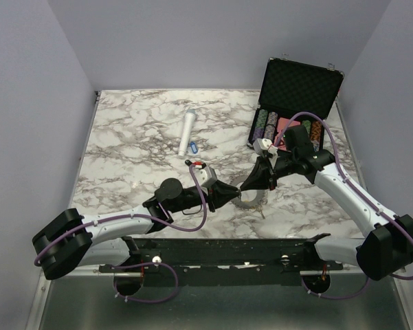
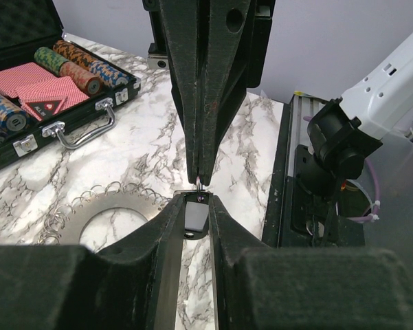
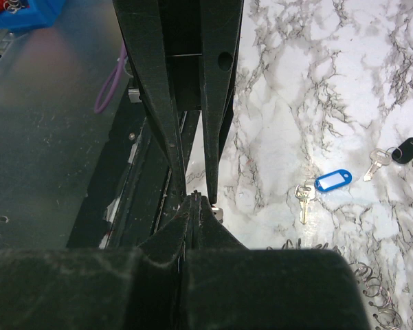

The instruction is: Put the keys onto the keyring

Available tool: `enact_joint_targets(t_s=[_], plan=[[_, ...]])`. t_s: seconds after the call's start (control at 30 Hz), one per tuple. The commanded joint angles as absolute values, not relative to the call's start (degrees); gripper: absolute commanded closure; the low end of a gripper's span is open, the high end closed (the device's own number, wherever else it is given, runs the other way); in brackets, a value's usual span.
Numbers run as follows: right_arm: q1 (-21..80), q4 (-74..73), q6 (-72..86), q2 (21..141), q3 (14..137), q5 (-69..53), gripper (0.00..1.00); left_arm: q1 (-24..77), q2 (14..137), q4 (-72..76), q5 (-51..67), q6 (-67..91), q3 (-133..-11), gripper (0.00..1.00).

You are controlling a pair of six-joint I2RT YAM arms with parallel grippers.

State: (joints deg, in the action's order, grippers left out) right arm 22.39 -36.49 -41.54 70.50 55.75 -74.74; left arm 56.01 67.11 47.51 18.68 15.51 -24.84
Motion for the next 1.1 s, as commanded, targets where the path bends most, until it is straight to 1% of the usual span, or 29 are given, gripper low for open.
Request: enact_joint_targets(t_s=[0.0, 0.13, 0.2, 0.27, 0.3, 0.33, 0.43, 0.53, 0.67, 0.7, 0.77, 0.87, 0.93, 1.07], plan=[[22.41, -35.95, -41.57, 70.84, 55.11, -77.17, 1.0, 56.34, 67.68, 49.66, 20.83, 15.64, -26.72, 0.76], [22.33, -35.95, -41.57, 70.93, 55.02, -77.17, 1.0, 56.34, 67.85, 49.75, 21.36, 15.82, -26.81, 0.8], [22.41, -35.95, -41.57, 70.93, 55.02, -77.26, 1.0, 56.34, 67.85, 49.75, 21.53, 15.82, -26.89, 0.84], [22.41, -35.95, -41.57, 70.93, 55.02, -77.26, 1.0, 56.34, 67.85, 49.57, 21.71, 15.82, -26.98, 0.92], [22.41, -36.03, -41.57, 70.84, 55.02, -77.26, 1.0, 56.34, 67.94, 49.4, 21.88, 15.91, -26.98, 0.98], [22.41, -36.04, -41.66, 70.84, 55.02, -77.26, 1.0, 56.42, 67.85, 49.13, 21.71, 15.82, -27.07, 1.0], [22.41, -36.3, -41.92, 70.84, 55.02, -76.99, 1.0, 56.34, 67.41, 47.21, 21.53, 15.56, -27.33, 1.0], [22.41, -37.26, -43.15, 70.84, 55.19, -76.47, 1.0, 56.25, 66.01, 42.03, 21.01, 14.51, -28.21, 1.0], [22.41, -40.68, -46.92, 71.45, 55.98, -74.36, 0.98, 55.64, 63.2, 29.74, 20.92, 12.31, -31.36, 1.0], [22.41, -41.65, -47.63, 71.63, 56.25, -73.92, 0.94, 55.55, 62.58, 25.7, 21.0, 11.35, -32.33, 1.0], [22.41, -43.67, -49.56, 71.98, 56.78, -73.04, 0.79, 55.28, 61.62, 17.79, 21.27, 9.94, -34.97, 1.0], [22.41, -45.52, -51.24, 71.98, 57.22, -72.51, 0.65, 54.58, 60.73, 7.33, 21.97, 7.74, -38.48, 1.0], [22.41, -45.79, -51.68, 71.98, 57.22, -72.07, 0.61, 54.06, 60.99, 1.44, 22.67, 6.6, -41.03, 1.0], [22.41, -46.4, -52.29, 72.16, 57.22, -72.07, 0.57, 53.35, 63.8, -11.04, 25.74, 3.7, -47.71, 1.0]])
